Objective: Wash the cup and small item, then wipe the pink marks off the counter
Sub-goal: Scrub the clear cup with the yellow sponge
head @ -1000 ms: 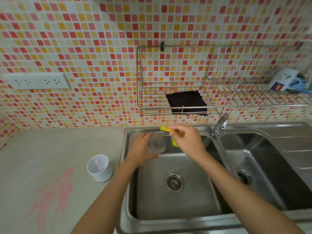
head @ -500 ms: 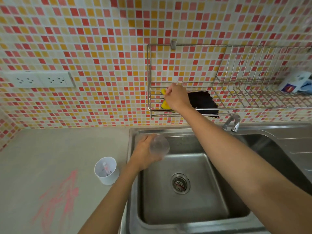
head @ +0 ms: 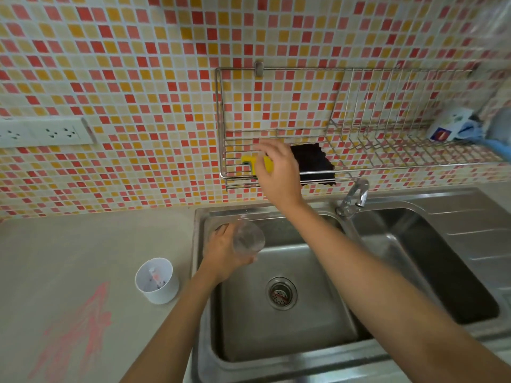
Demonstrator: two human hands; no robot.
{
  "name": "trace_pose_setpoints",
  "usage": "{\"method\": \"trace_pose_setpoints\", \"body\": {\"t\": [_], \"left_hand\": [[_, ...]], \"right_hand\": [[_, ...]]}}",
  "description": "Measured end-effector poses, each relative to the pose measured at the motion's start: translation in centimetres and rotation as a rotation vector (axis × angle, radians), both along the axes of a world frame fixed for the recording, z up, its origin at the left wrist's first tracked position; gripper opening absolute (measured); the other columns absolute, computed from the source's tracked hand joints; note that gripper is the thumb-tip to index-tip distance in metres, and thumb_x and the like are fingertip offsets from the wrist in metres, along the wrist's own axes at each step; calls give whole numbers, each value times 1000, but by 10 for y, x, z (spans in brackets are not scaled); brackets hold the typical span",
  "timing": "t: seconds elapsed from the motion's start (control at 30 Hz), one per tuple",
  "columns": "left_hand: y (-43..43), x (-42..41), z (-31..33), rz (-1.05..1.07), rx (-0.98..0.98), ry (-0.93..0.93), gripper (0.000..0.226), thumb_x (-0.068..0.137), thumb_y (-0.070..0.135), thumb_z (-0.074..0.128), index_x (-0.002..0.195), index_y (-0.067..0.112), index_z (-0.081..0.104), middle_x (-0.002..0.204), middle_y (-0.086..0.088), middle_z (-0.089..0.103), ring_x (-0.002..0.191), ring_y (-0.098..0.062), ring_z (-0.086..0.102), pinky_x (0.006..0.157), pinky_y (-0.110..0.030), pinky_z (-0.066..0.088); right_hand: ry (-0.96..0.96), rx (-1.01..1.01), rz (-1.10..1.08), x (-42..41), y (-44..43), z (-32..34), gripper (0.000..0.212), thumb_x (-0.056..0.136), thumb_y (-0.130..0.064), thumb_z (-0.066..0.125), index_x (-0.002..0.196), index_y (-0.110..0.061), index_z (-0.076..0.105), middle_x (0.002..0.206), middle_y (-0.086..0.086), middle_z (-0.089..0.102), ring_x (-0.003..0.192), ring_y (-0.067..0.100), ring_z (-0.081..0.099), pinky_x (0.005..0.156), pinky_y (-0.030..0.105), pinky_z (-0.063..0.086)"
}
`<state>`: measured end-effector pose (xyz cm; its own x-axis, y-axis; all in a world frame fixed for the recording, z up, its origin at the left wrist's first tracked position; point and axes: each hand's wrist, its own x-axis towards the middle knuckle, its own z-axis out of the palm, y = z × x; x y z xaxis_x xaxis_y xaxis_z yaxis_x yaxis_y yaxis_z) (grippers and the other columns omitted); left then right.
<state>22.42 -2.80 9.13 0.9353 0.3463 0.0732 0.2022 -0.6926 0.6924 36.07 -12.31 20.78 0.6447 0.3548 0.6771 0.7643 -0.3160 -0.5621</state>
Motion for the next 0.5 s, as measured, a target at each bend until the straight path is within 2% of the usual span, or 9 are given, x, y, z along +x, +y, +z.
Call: {"method": "trace_pose_setpoints", "body": {"t": [0.07, 0.17, 0.27, 0.33, 0.4, 0.5], "left_hand": [[-3, 1, -4, 18, 15, 16, 88, 59, 42, 85, 133, 34, 38, 131, 10, 48, 125, -15, 43, 106, -42, 40], [-17, 8, -16, 8, 16, 74, 87, 54, 51, 79, 130, 33, 40, 128, 9, 53, 119, -18, 49, 100, -44, 45], [-44, 22, -24, -26, -13, 123, 85, 49, 61, 71, 125, 40, 39, 122, 13, 54, 115, -18, 52, 94, -46, 48], [-67, 34, -27, -44, -52, 138, 83, 49, 62, 72, 122, 44, 37, 119, 17, 54, 114, -14, 52, 93, -45, 49], [-96, 49, -22, -72, -80, 139, 83, 52, 60, 74, 124, 40, 38, 120, 16, 55, 115, -13, 52, 95, -43, 48], [-139, 77, -12, -120, -130, 105, 84, 60, 47, 83, 130, 29, 40, 121, 15, 56, 115, -12, 53, 99, -38, 46]], "right_hand": [[-26, 53, 31, -23, -33, -29, 27, 89, -11, 55, 112, -6, 68, 116, 4, 62, 112, 14, 54, 99, 16, 39], [-3, -21, 9, -37, -98, -89, 29, 87, -12, 53, 111, -6, 69, 113, 5, 64, 109, 14, 56, 100, 21, 41], [185, -226, -82, -20, -161, -138, 33, 89, -16, 54, 120, -12, 64, 121, 2, 62, 113, 11, 53, 101, 36, 45], [344, -331, -175, -4, -197, -153, 38, 90, -18, 57, 128, -13, 57, 128, 4, 59, 118, 16, 52, 103, 36, 43], [490, -369, -246, 15, -225, -156, 44, 90, -20, 59, 133, -11, 52, 129, 8, 58, 118, 24, 54, 102, 35, 43], [582, -413, -251, 55, -253, -156, 51, 87, -18, 60, 136, -14, 47, 123, 11, 58, 113, 30, 55, 96, 39, 46]]}}
